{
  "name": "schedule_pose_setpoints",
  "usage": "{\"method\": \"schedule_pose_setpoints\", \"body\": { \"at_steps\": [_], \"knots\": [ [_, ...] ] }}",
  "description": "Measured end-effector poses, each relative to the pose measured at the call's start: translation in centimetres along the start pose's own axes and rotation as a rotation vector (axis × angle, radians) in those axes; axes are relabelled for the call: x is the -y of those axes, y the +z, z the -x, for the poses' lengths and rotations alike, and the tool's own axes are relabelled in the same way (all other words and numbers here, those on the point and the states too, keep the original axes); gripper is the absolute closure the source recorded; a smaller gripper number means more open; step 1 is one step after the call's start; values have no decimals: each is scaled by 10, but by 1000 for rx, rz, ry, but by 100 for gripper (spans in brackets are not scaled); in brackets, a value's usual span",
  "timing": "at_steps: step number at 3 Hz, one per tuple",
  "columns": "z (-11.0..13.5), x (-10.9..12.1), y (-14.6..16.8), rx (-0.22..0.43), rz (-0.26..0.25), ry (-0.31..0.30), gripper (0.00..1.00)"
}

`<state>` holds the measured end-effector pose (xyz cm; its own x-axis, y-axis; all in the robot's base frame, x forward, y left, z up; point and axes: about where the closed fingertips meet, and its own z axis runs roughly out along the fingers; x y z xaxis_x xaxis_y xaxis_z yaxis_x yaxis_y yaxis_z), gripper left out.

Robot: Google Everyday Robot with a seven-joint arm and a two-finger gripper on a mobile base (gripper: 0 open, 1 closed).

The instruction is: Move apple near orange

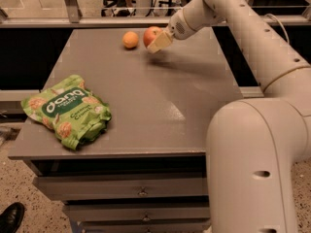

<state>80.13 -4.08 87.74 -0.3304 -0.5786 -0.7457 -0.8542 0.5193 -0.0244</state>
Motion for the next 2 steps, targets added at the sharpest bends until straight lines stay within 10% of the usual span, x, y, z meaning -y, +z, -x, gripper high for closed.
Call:
{"method": "schedule_pose_setpoints", "body": {
  "at_steps": [2],
  "knots": [
    [5, 2, 25, -27, 27, 8, 62]
  ]
}}
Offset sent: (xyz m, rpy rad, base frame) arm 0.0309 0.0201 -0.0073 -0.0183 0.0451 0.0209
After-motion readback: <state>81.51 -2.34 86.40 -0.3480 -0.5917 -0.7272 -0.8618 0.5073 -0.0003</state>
